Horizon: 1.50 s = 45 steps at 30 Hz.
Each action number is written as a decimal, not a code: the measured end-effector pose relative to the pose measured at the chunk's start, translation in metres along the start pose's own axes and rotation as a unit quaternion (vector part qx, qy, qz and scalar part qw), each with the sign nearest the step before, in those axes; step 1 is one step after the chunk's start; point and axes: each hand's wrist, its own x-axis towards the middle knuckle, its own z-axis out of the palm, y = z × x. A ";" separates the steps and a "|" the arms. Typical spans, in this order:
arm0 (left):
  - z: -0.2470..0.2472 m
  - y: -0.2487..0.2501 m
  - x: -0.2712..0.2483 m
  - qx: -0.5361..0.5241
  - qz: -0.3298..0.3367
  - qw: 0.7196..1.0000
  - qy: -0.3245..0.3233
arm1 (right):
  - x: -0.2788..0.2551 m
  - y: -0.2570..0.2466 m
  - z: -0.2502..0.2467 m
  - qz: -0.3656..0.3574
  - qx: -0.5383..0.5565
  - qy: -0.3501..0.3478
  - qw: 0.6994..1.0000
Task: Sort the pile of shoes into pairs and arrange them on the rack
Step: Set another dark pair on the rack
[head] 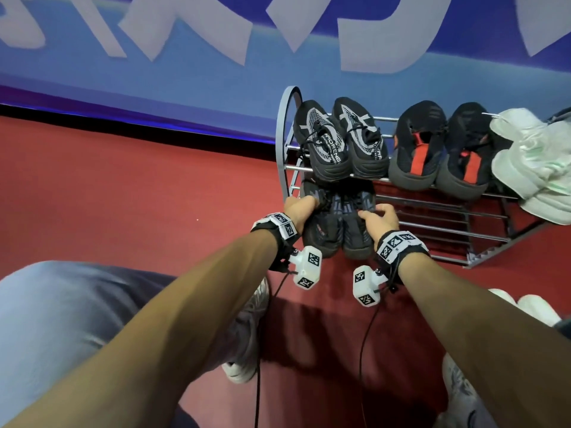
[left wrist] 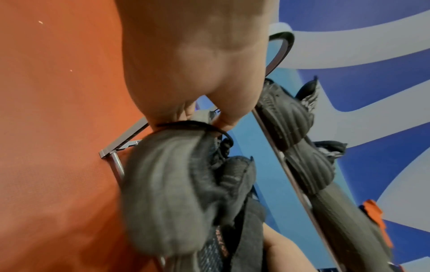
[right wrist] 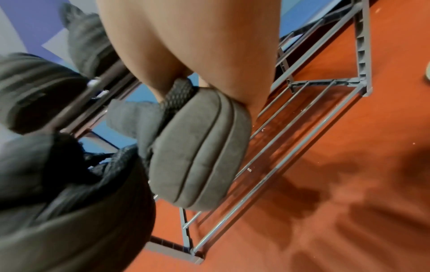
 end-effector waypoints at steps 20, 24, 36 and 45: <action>0.014 -0.044 0.063 0.235 0.117 0.965 -0.001 | 0.098 0.050 0.024 0.016 0.038 -0.100 0.994; 0.021 -0.034 0.064 0.197 0.028 0.976 0.086 | 0.041 0.020 0.018 0.056 0.105 -0.113 0.986; 0.011 -0.079 0.110 0.144 0.048 0.986 0.074 | 0.136 0.061 0.043 -0.030 0.019 -0.158 0.987; 0.002 -0.036 0.075 0.011 0.071 0.997 0.004 | 0.058 0.017 0.042 0.056 0.101 -0.171 0.978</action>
